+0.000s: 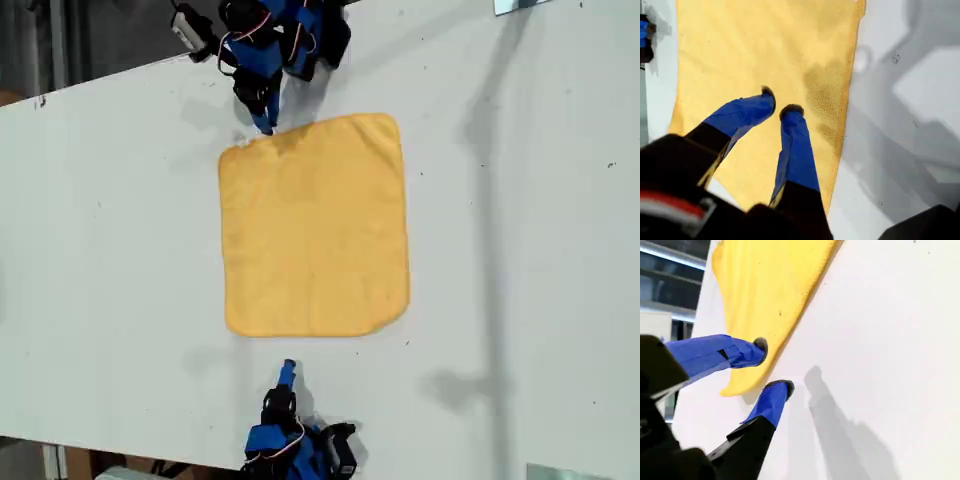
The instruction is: Grasp corners of a square towel and fold twice.
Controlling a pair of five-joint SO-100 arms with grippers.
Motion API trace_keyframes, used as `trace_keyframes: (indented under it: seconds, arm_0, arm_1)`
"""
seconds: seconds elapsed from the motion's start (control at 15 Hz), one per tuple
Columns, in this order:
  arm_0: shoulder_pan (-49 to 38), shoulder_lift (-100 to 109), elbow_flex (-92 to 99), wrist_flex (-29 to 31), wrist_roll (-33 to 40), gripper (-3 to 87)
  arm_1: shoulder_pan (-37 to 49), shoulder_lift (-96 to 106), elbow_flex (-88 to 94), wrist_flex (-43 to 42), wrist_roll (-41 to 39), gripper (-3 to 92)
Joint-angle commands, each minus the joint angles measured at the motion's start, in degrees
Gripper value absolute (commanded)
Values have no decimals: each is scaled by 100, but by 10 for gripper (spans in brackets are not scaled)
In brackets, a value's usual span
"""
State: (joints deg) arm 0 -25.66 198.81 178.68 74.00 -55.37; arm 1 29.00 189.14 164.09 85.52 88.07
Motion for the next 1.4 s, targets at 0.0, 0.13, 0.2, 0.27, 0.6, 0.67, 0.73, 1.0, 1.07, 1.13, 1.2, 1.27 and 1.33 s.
trace_keyframes:
  seconds: [0.0, 0.13, 0.2, 0.27, 0.6, 0.67, 0.73, 1.0, 1.07, 1.13, 1.2, 1.27, 1.33]
  arm_0:
    - [1020, 35, 18, -26, -3146, 126]
    - [984, 35, -26, -149, -2936, 106]
    - [1037, 35, -35, -369, -2725, 103]
    - [1081, 35, -26, -492, -2742, 109]
    - [1063, -870, -149, -1160, -2285, 126]
    - [1081, -1679, -422, -1450, -2250, 123]
    - [1072, -2514, -624, -1758, -2312, 121]
    - [1063, -4746, -1389, -2602, -2048, 126]
    - [1055, -5062, -1538, -2689, -2021, 126]
    - [1072, -5300, -1635, -2733, -2013, 126]
    - [1090, -5423, -1696, -2751, -2013, 126]
    - [1107, -5449, -1705, -2769, -2013, 126]
    - [1107, -5449, -1705, -2769, -2013, 126]
  arm_1:
    - [-97, -53, -158, -668, -44, 123]
    - [-1028, -53, -193, -809, 88, 133]
    - [-1134, -53, -299, -70, 88, 126]
    - [-905, -53, -369, 114, 26, 106]
    - [-1872, -3797, -2241, -1187, -1503, 258]
    - [-2496, -5344, -3041, -1160, -1635, 268]
    - [-2988, -6003, -3243, -1037, -1564, 279]
    - [-5713, -6073, -2602, -431, 571, 297]
    - [-6126, -5950, -2496, -589, 940, 299]
    - [-6398, -5871, -2259, -1072, 1134, 299]
    - [-6618, -5871, -1995, -1679, 1283, 300]
    - [-6820, -5985, -1837, -2180, 1477, 301]
    - [-6908, -6267, -1828, -2505, 1529, 301]
